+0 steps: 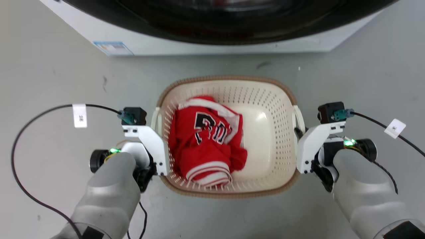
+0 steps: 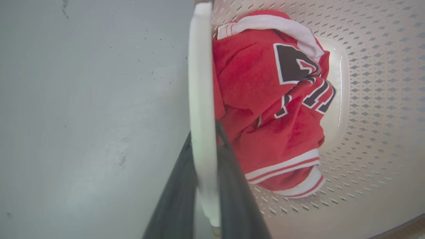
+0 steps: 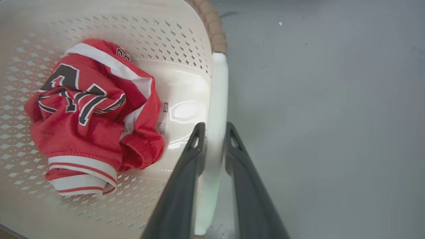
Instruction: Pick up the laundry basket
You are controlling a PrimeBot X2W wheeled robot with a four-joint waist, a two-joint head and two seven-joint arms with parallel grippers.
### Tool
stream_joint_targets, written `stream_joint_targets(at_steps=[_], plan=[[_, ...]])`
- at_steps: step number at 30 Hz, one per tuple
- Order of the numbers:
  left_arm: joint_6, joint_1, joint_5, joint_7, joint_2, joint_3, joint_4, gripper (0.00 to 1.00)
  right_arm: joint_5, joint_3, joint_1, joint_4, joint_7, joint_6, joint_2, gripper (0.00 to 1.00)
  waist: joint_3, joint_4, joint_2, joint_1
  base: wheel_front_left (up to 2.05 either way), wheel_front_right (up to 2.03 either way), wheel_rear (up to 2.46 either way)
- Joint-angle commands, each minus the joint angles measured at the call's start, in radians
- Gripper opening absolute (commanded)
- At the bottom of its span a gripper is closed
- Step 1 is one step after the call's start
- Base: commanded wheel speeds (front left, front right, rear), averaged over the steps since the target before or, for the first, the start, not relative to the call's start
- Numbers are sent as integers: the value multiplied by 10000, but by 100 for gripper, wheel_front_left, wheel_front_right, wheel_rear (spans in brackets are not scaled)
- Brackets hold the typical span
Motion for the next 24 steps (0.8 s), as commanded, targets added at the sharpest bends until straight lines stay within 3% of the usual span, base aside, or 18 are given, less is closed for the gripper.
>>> stream_joint_targets(at_steps=[1,14,24], plan=[[-136,61,-99,79,-432,-129,-157,0,128,171,172,-152,163,139,277,0,-805,189,0,0,0,0,0],[-143,591,-1060,1711,-740,-857,-144,0,1418,833,799,-380,2593,141,-144,0,-3127,631,0,0,0,0,0],[-143,883,-1606,2686,-696,-1345,-242,0,2046,1116,956,-341,3756,141,-199,0,-4433,741,0,0,0,0,0]])
